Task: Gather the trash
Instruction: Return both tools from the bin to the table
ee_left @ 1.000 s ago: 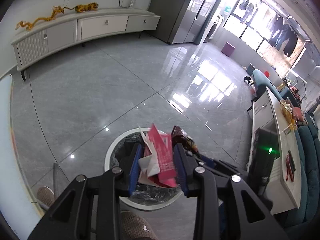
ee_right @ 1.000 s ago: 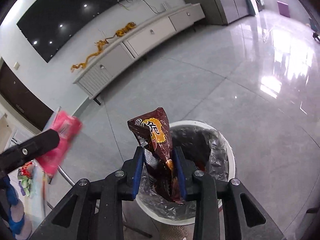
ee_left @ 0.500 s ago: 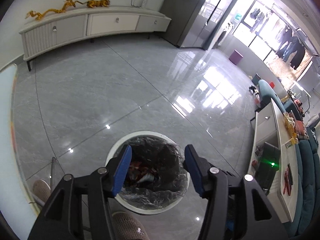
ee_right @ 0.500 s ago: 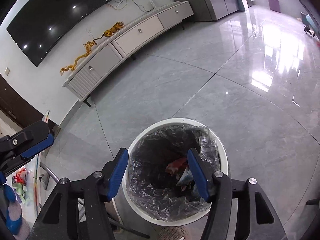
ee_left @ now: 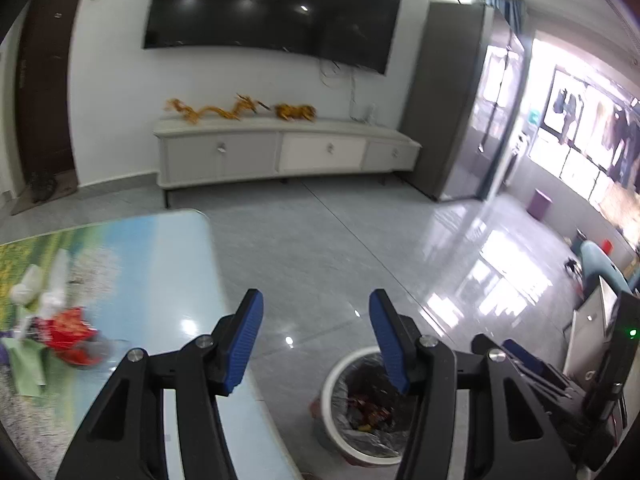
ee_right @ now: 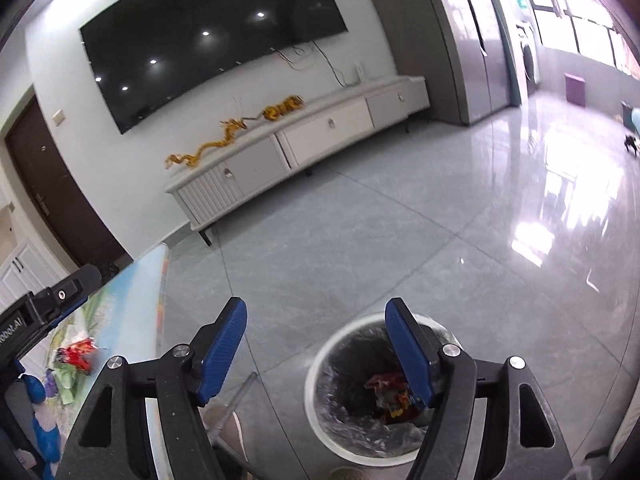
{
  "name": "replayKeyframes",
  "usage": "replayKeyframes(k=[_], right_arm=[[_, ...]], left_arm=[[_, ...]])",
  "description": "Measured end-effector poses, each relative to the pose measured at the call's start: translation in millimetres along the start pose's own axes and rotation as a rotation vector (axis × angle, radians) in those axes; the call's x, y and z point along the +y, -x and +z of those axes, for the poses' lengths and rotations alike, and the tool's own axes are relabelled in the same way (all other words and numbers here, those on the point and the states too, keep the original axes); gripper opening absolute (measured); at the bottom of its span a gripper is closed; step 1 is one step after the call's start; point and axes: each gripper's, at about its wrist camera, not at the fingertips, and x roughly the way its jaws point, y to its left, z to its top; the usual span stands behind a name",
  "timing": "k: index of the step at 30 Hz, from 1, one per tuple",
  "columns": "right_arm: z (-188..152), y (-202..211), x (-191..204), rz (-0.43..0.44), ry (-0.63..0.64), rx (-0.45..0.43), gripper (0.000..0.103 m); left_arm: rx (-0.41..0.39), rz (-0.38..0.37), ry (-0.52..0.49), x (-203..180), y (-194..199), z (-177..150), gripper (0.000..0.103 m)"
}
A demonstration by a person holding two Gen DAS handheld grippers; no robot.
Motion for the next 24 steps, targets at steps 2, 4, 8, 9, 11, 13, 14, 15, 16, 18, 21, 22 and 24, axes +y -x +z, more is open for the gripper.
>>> replayKeyframes(k=[2, 4, 8, 9, 11, 13, 14, 15, 16, 18, 21, 22, 24], right_arm=[[3, 10, 16, 0.011, 0.024, -0.031, 0.074], [6, 21, 36, 0.022, 0.047, -0.061, 0.076], [8, 40, 71, 0.042, 0.096, -0.103, 0.078], [8, 45, 80, 0.048, 0.109, -0.118, 0.079], [9, 57, 96, 0.062, 0.124, -0.15, 0.081], [11, 69, 110, 0.095, 0.118, -0.179, 0.091], [10, 75, 116, 0.097, 0.122, -0.196, 0.094], [10, 81, 124, 0.095, 0.134, -0.217, 0.096], [10, 86, 132, 0.096, 0.146, -0.233, 0.097], [8, 93, 145, 0.105, 0.159, -0.251, 0.102], [6, 104, 162, 0.129, 0.176, -0.285, 0.103], [5, 107, 168, 0.137, 0.182, -0.291, 0.103], [2, 110, 178, 0.143, 0.196, -0.305, 0.103]], left_arm=[[-0.044, 0.036, 0.018, 16, 22, 4, 0.053], [-0.077, 0.059, 0.03, 31, 41, 7, 0.053], [-0.138, 0.101, 0.044, 57, 84, 13, 0.053], [-0.146, 0.11, 0.047, 62, 91, 13, 0.053], [-0.171, 0.132, 0.069, 77, 109, 13, 0.053], [-0.2, 0.163, 0.101, 94, 128, 11, 0.054], [-0.215, 0.175, 0.116, 102, 136, 10, 0.054], [-0.231, 0.19, 0.132, 108, 144, 9, 0.057], [-0.25, 0.212, 0.151, 117, 153, 9, 0.059], [-0.287, 0.252, 0.18, 132, 170, 8, 0.069], [-0.327, 0.289, 0.207, 152, 194, 5, 0.069], [-0.338, 0.303, 0.211, 157, 201, 4, 0.069], [-0.364, 0.318, 0.222, 164, 215, 3, 0.069]])
